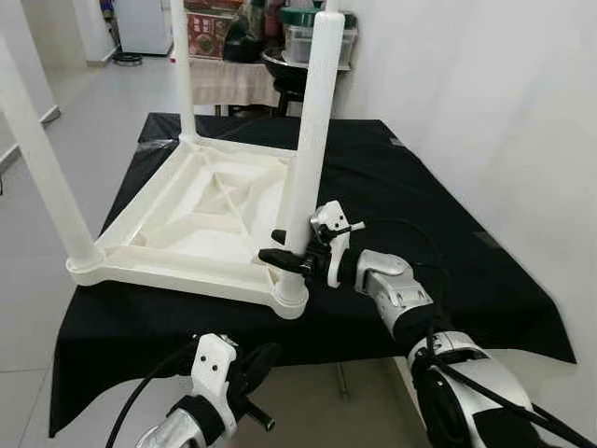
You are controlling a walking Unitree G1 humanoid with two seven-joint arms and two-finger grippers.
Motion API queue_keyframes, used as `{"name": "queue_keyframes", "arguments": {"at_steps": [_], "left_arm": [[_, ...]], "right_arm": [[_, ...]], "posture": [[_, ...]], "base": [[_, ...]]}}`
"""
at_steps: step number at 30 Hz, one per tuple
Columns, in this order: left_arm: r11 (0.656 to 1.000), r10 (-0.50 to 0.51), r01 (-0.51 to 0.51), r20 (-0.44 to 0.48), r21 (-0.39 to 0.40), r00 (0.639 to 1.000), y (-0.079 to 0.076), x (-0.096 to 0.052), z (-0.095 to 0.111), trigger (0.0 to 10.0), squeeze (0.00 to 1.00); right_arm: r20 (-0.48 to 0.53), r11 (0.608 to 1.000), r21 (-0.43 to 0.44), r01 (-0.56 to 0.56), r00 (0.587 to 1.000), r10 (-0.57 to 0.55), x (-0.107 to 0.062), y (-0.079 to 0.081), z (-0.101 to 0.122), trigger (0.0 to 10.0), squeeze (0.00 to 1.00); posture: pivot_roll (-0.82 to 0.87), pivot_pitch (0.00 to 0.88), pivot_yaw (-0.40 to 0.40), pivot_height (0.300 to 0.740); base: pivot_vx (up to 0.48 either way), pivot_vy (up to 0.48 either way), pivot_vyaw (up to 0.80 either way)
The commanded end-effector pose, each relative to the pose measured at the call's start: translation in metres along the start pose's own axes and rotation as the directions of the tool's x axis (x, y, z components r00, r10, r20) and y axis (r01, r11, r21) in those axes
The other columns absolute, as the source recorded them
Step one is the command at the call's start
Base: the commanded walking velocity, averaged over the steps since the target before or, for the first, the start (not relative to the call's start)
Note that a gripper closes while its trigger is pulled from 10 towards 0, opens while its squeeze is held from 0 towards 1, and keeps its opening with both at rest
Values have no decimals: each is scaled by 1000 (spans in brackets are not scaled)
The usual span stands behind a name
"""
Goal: Building children table
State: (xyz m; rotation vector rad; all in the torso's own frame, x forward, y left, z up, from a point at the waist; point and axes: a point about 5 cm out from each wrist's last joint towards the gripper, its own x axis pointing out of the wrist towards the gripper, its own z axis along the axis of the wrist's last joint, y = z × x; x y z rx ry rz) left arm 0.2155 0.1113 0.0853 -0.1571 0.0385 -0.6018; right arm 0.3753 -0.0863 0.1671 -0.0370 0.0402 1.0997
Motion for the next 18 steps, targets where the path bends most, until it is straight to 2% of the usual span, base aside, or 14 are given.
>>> {"name": "queue_keyframes", "arguments": {"at_steps": [1, 6, 7, 8, 9, 10, 11, 12, 13, 14, 15, 18], "left_arm": [[1000, -4, 4, -9, -17, 1000, 0, 0, -4, 10000, 0], [1000, -7, 7, -8, -18, 1000, -1, -1, -4, 10000, 0], [1000, -7, 7, -7, -18, 1000, -1, -2, -4, 10000, 0], [1000, -6, 6, -7, -19, 1000, -1, -4, -5, 10000, 0], [1000, -6, 6, -8, -19, 1000, -1, -5, -5, 10000, 0], [1000, -6, 6, -8, -19, 1000, -1, -5, -5, 10000, 0], [1000, -6, 5, -9, -19, 1000, -1, -7, -5, 10000, 0], [1000, -5, 5, -11, -19, 1000, 1, -8, -4, 10000, 0], [1000, -5, 5, -13, -20, 1000, 1, -8, -5, 10000, 0], [1000, -10, 10, -19, -15, 1000, 1, -7, -5, 10000, 0], [1000, -13, 13, -22, -13, 1000, 1, -7, -5, 10000, 0], [1000, -15, 15, -23, -12, 1000, 1, -6, -5, 10000, 0]], "right_arm": [[22, 1000, -9, -19, 1000, 20, -1, -2, 7, 0, 0], [52, 999, -25, 40, 998, -39, -11, -7, 2, 0, 0], [63, 994, -28, 108, 992, -107, -17, -10, -4, 0, 0], [64, 972, 15, 235, 970, -236, -22, -12, -15, 0, 0], [38, 882, 79, 465, 883, -468, -26, -15, -30, 0, 0], [38, 882, 79, 465, 883, -468, -26, -15, -30, 0, 0], [-67, 740, 118, 662, 749, -659, -24, 7, -62, 0, 0], [-134, 669, 140, 730, 683, -718, -14, 37, -84, 0, 0], [-164, 638, 155, 755, 656, -737, -7, 58, -93, 0, 0], [-165, 668, 159, 727, 686, -708, 1, 67, -94, 0, 0], [-143, 700, 129, 703, 711, -688, 4, 63, -91, 0, 0], [-130, 710, 102, 696, 717, -684, 4, 58, -87, 0, 0]], "posture": [[143, 0, -122, 740], [127, 0, -113, 740], [123, 0, -115, 740], [117, 0, -125, 740], [117, 0, -125, 740], [117, 0, -125, 740], [99, 0, -102, 740], [91, 0, -86, 740], [79, 0, -73, 740], [70, 0, -69, 740], [72, 0, -68, 740], [72, 0, -68, 740]], "base": [[0, 0, 0], [0, 0, 0], [0, 0, 0], [0, 0, 0], [0, 0, 0], [0, 0, 0], [0, 0, 0], [0, 0, 0], [0, 0, 0], [0, 0, 0], [0, 0, 0], [0, 0, 0]]}}
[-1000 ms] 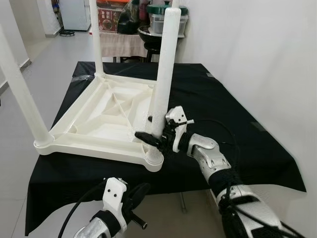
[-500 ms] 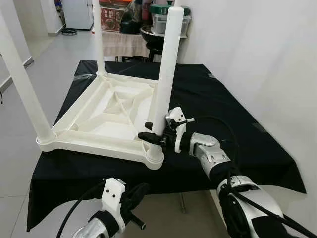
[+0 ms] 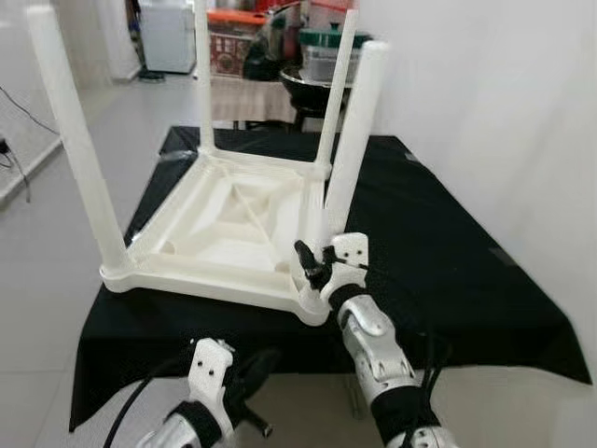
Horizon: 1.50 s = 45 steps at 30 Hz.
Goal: Building children table
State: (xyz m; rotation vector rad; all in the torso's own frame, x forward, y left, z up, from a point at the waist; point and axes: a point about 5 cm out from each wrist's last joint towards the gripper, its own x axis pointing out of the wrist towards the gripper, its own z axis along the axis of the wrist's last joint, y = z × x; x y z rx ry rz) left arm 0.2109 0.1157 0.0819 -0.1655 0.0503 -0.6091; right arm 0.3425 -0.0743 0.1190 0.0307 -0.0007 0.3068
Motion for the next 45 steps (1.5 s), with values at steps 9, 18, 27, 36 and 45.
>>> {"name": "queue_keyframes", "arguments": {"at_steps": [9, 18, 27, 36, 45], "left_arm": [[1000, 8, -8, 2, -4, 1000, 1, 5, -2, 10000, 0], [1000, 0, 0, 8, -14, 1000, 1, 10, -2, 10000, 0], [1000, 1, -1, 16, -16, 1000, 3, 14, -1, 10000, 0], [1000, 0, 0, 15, -15, 1000, 3, 14, -2, 10000, 0], [1000, -4, 5, 17, -19, 1000, 2, 14, -1, 10000, 0]], "right_arm": [[-102, 989, 21, -145, 984, 147, 10, 15, -14, 10000, 1000], [37, 788, -58, -613, 788, 615, 14, 17, 35, 10000, 0], [-39, 568, -106, -816, 574, 818, 21, -10, 62, 10000, 0], [-58, 601, -58, -797, 603, 795, 24, -23, 64, 0, 0], [-47, 661, -122, -740, 670, 741, 9, -51, 54, 0, 0]], "posture": [[94, 0, -103, 740], [90, 0, -111, 740], [106, 0, -120, 740], [103, 0, -116, 740], [88, 0, -105, 740]], "base": [[0, 0, 0], [0, 0, 0], [0, 0, 0], [0, 0, 0], [0, 0, 0]]}}
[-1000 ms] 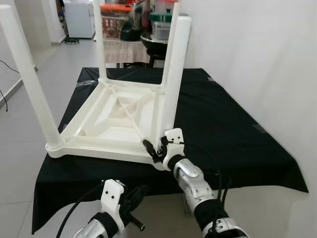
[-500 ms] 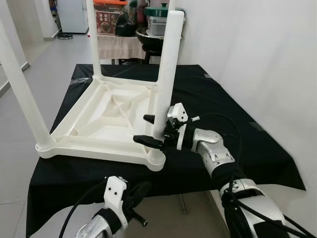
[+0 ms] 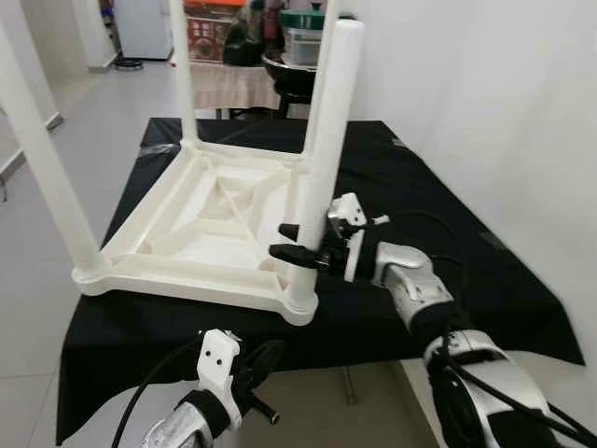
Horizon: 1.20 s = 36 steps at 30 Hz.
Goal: Building children table
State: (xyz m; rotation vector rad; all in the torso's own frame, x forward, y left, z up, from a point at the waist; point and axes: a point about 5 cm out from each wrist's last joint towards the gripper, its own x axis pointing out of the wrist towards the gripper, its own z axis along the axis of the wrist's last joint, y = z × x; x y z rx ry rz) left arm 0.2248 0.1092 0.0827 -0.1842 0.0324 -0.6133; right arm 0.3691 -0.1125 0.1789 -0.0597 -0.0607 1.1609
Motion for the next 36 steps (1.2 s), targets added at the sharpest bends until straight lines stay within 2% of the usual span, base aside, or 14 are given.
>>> {"name": "queue_keyframes", "arguments": {"at_steps": [1, 4, 5, 6, 7, 9, 17, 18, 20, 21, 31, 33, 34, 36], "left_arm": [[1000, 2, -2, -4, -7, 1000, 0, -2, -2, 10000, 0], [1000, 3, -3, -4, -5, 1000, 0, -5, -1, 10000, 0], [1000, 3, -3, -5, -3, 1000, 1, -6, -1, 10000, 0], [1000, 3, -3, -5, -3, 1000, 1, -6, -1, 10000, 0], [1000, 3, -3, -8, -4, 1000, 1, -8, -1, 10000, 0], [1000, -1, 0, -12, -4, 1000, 1, -9, -1, 10000, 0], [1000, 7, -7, -13, -10, 1000, 3, -10, -1, 10000, 0], [1000, 13, -13, -10, -3, 1000, 3, -9, -1, 10000, 0], [1000, 15, -15, -10, -1, 1000, 2, -9, -1, 10000, 0], [1000, 14, -14, -10, -1, 1000, 2, -8, -1, 10000, 0], [1000, 7, -7, -10, -8, 1000, 2, -6, -1, 10000, 0], [1000, 7, -7, -10, -9, 1000, 2, -5, -1, 10000, 0], [1000, 7, -7, -9, -10, 1000, 2, -4, -1, 10000, 0], [1000, 7, -7, -8, -10, 1000, 3, -4, -1, 10000, 0]], "right_arm": [[-44, 994, -31, 101, 994, -102, -16, -2, -12, 0, 0], [-93, 932, -22, 363, 927, -363, -16, -1, -33, 0, 0], [-124, 716, 16, 698, 712, -691, -18, 0, -50, 0, 0], [-124, 716, 16, 698, 712, -691, -18, 0, -50, 0, 0], [-224, 529, 73, 846, 531, -817, -22, 23, -76, 0, 0], [-263, 469, 85, 879, 474, -840, -16, 47, -91, 0, 0], [-194, 649, 94, 755, 653, -732, 17, 55, -77, 0, 0], [-197, 641, 83, 763, 643, -740, 21, 55, -73, 4824, 0], [-200, 639, 76, 766, 639, -743, 24, 56, -70, 8745, 0], [-182, 670, 96, 736, 675, -715, 30, 58, -64, 10000, 1000], [13, 919, 95, 383, 923, -386, 50, 47, -20, 10000, 1000], [43, 959, 51, 279, 959, -281, 48, 41, -10, 10000, 624], [51, 988, -13, 154, 987, -153, 44, 36, -1, 10000, 0], [37, 998, -45, 52, 998, -51, 39, 31, 5, 10000, 0]], "posture": [[80, 0, -100, 740], [71, 0, -91, 740], [63, 0, -82, 740], [63, 0, -82, 740], [63, 0, -81, 740], [65, 0, -63, 740], [73, 0, -75, 740], [84, 0, -82, 740], [84, 0, -82, 740], [81, 0, -81, 740], [79, 0, -88, 740], [82, 0, -90, 740], [89, 0, -95, 740], [95, 0, -97, 740]], "base": [[0, 0, 0], [0, 0, 0], [0, 0, 0], [0, 0, 0], [0, 0, 0], [0, 0, 0], [0, 0, 0], [0, 0, 0], [0, 0, 0], [0, 0, 0], [0, 0, 0], [0, 0, 0], [0, 0, 0], [0, 0, 0]]}}
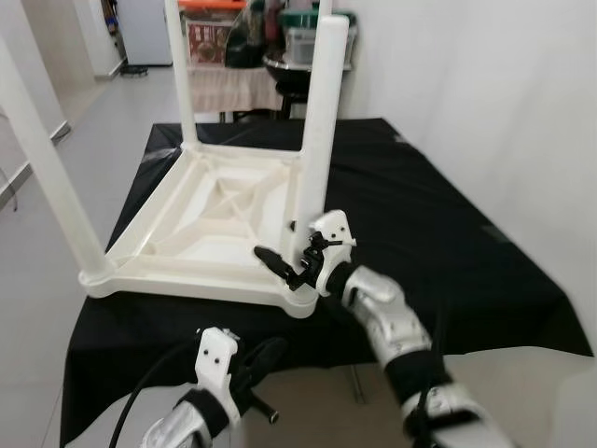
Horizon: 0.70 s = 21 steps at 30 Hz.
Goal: Building children table
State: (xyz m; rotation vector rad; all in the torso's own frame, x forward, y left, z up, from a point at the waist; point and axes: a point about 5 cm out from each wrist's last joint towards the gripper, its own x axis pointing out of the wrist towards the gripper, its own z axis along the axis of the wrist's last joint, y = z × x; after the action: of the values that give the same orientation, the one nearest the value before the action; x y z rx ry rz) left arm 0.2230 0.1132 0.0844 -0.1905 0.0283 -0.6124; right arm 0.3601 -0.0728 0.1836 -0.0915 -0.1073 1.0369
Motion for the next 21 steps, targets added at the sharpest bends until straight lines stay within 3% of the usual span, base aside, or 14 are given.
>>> {"name": "queue_keyframes", "arguments": {"at_steps": [1, 3, 7, 8, 9, 15, 18, 21], "left_arm": [[1000, 7, -7, -14, -5, 1000, 1, 0, -3, 10000, 0], [1000, 6, -6, -16, -2, 1000, 2, 1, -3, 10000, 0], [1000, 6, -6, -17, -1, 1000, 1, 1, -4, 10000, 0], [1000, 6, -6, -18, -1, 1000, 1, 1, -4, 10000, 0], [1000, 6, -6, -18, 0, 1000, 1, 1, -4, 10000, 0], [1000, 5, -5, -21, 2, 1000, 1, 1, -5, 10000, 0], [1000, 2, -2, -25, 2, 1000, 1, -1, -5, 10000, 0], [1000, 2, -2, -25, 2, 1000, 1, -2, -5, 10000, 0]], "right_arm": [[10, 993, -3, -121, 993, 121, 2, 5, 1, 10000, 0], [-27, 980, 55, -193, 980, 195, -7, -7, 0, 10000, 0], [-71, 987, 75, -143, 986, 148, -12, -16, -6, 9647, 0], [-79, 988, 87, -124, 988, 131, -14, -18, -9, 2118, 0], [-84, 989, 100, -105, 990, 113, -15, -21, -11, 0, 0], [-81, 988, 117, -103, 990, 113, -19, -24, -13, 0, 0], [-125, 996, 85, 7, 992, 4, -30, -28, -28, 0, 0], [-137, 997, 74, 31, 990, -21, -32, -26, -34, 0, 0]], "posture": [[95, 0, -97, 740], [105, 0, -106, 740], [107, 0, -108, 740], [114, 0, -108, 740], [115, 0, -106, 740], [111, 0, -100, 740], [103, 0, -96, 740], [104, 0, -96, 740]], "base": [[0, 0, 0], [0, 0, 0], [0, 0, 0], [0, 0, 0], [0, 0, 0], [0, 0, 0], [0, 0, 0], [0, 0, 0]]}}
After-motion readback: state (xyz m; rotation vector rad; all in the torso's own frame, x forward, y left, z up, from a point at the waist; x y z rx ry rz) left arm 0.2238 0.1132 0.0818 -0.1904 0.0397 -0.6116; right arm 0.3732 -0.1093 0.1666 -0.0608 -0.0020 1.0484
